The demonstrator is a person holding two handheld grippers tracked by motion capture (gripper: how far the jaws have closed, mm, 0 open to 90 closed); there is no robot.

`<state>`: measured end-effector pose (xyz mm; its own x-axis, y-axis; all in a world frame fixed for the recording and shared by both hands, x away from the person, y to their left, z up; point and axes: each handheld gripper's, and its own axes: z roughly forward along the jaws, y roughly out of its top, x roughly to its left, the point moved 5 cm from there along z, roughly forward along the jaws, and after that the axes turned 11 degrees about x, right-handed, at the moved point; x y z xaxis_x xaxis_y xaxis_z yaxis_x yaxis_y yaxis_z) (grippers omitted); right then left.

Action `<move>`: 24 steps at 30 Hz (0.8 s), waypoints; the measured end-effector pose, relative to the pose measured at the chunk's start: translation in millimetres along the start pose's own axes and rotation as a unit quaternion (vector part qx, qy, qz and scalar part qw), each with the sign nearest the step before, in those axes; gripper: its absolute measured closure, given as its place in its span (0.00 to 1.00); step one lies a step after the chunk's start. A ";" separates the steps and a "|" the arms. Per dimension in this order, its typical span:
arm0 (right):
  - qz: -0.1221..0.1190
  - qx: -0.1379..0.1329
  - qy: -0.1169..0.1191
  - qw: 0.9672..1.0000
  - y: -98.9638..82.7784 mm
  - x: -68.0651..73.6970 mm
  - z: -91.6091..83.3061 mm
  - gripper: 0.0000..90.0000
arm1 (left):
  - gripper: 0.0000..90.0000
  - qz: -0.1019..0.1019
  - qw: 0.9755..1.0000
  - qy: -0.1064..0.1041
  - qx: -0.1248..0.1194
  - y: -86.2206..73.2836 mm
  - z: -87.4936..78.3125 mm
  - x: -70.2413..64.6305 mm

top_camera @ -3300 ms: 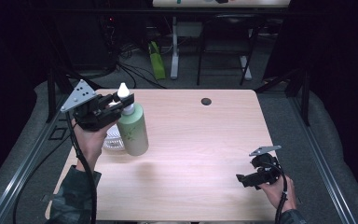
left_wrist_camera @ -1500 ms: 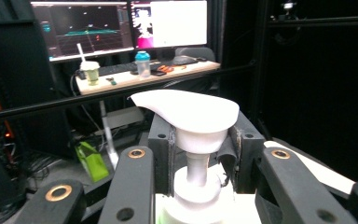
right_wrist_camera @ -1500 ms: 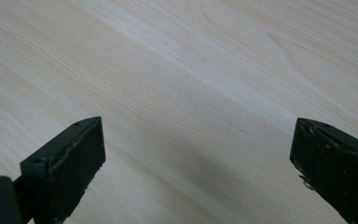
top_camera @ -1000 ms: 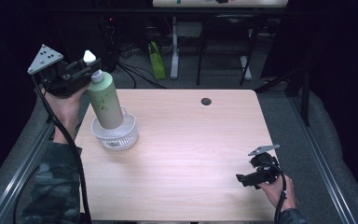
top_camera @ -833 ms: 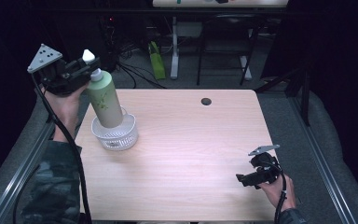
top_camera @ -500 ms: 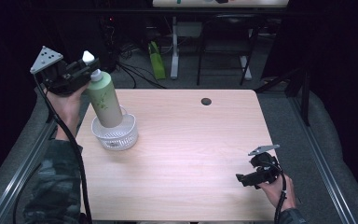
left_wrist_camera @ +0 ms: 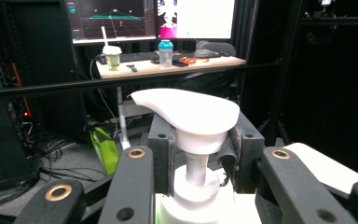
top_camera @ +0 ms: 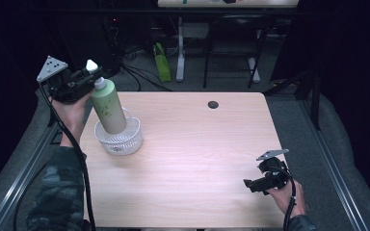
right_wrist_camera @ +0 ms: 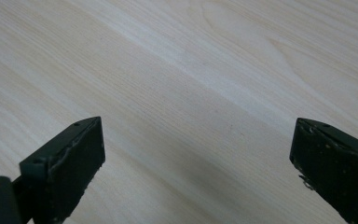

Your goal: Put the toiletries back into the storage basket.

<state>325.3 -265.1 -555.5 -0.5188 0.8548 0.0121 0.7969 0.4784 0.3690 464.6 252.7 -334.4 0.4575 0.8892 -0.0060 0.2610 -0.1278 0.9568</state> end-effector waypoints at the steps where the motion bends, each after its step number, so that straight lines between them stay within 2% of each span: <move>1: 0.001 0.000 0.002 1.000 0.1 0.5 -0.3 0.03 | 0.75 0.001 1.000 0.000 0.002 -1.9 0.3 0.7; 10: -0.001 -0.001 0.000 1.000 0.3 0.7 -0.7 0.03 | 0.75 -0.006 1.000 0.005 0.009 -17.3 4.4 5.9; 24: 0.001 0.000 -0.001 1.000 -0.2 0.2 -0.8 0.02 | 0.75 -0.007 1.000 -0.002 0.022 -39.3 16.0 4.2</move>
<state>324.8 -265.1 -554.9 -0.5173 0.8557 0.0117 0.7977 0.4771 0.3689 469.8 254.5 -376.7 0.4566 0.8895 -0.0196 0.3041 -0.1353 0.9430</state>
